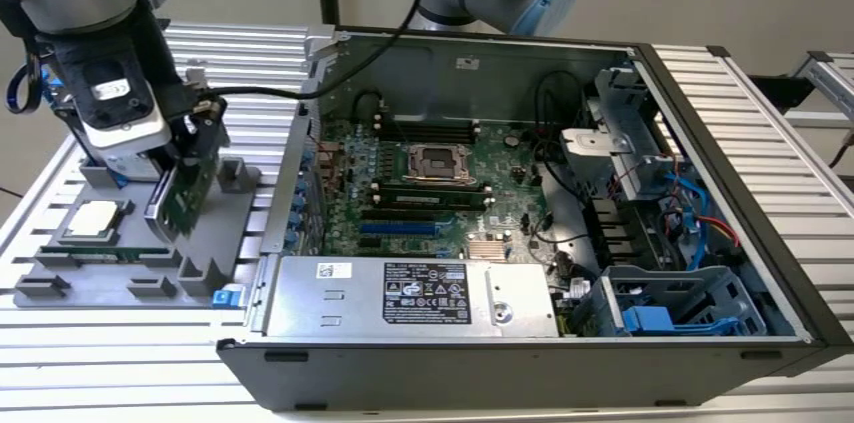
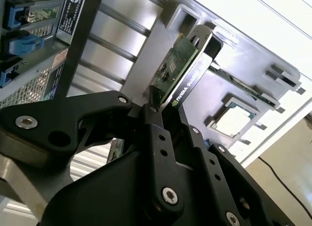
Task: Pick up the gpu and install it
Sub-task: 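Pick up the gpu and move the gpu toward the slot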
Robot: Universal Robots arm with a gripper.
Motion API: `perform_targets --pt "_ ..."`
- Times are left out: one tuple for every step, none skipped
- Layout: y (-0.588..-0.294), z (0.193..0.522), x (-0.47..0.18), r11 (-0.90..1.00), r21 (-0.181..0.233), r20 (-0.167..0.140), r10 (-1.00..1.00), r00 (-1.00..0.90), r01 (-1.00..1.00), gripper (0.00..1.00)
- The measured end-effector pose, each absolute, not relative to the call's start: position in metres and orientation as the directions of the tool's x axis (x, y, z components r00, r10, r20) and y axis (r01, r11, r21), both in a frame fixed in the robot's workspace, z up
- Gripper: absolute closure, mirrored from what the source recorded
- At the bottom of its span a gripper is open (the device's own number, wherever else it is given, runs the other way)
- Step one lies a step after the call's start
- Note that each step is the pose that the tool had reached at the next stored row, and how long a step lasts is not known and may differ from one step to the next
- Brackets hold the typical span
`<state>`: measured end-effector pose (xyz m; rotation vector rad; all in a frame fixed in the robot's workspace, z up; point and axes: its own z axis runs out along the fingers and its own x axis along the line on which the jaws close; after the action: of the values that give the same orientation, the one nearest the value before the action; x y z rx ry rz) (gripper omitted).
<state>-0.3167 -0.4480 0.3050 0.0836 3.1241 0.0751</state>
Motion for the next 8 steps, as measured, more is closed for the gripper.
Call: perform_targets --pt "-0.448 0.306 -0.317 0.997 0.048 -0.014 0.054 -0.998 0.053 1.0" --pt "-0.448 0.308 -0.317 0.997 0.048 -0.014 0.054 -0.998 0.053 1.0" --pt "-0.448 0.31 -0.317 0.997 0.048 -0.014 0.054 -0.998 0.053 1.0" --pt "-0.448 0.311 -0.317 0.997 0.048 -0.014 0.054 -0.998 0.053 1.0" --pt "-0.448 0.313 -0.317 0.997 0.048 -0.014 0.054 -0.998 0.053 1.0" --pt "-0.448 0.314 -0.317 0.997 0.048 -0.014 0.054 -0.998 0.053 1.0" --pt "-0.448 0.316 -0.317 0.997 0.048 -0.014 0.054 -0.998 0.053 1.0" --pt "-0.448 0.317 -0.317 0.997 0.048 -0.014 0.054 -0.998 0.053 1.0"
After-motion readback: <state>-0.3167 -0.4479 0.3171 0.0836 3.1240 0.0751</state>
